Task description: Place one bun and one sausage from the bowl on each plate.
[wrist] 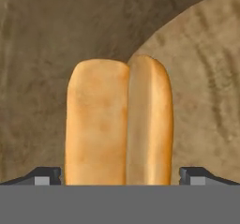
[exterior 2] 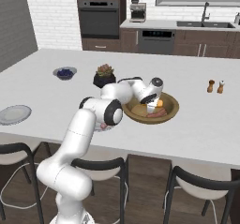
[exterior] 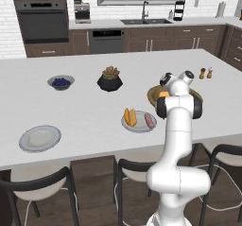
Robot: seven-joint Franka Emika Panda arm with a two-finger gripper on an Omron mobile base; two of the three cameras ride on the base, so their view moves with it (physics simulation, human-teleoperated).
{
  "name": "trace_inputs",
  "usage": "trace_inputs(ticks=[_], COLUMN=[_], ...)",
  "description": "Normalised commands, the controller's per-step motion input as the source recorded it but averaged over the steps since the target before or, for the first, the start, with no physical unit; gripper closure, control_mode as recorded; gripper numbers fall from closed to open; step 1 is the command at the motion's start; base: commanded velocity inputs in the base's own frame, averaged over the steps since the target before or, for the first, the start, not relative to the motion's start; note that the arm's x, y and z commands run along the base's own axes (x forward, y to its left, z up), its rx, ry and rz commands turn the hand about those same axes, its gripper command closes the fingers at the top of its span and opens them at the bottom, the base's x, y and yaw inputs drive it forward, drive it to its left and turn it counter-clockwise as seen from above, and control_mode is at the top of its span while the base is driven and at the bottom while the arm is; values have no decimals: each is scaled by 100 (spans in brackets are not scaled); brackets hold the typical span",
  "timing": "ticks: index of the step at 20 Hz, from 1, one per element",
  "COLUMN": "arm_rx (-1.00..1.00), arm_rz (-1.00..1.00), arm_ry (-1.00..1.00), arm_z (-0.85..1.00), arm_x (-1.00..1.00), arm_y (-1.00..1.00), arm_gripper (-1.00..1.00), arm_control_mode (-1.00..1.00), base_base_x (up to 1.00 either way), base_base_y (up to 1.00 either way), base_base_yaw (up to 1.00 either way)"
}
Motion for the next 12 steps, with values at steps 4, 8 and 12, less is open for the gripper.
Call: trace_inputs(ticks=[4,8,12], arm_rx=[0,0,0], arm_rz=[0,0,0], arm_ry=[0,0,0], arm_z=[0,0,0], arm_x=[0,0,0], arm_y=[0,0,0], arm_gripper=[-100,100,100], arm_control_mode=[-100,-100,-100], base_base_x=[0,0,0], base_base_y=[0,0,0], base_base_yaw=[0,0,0])
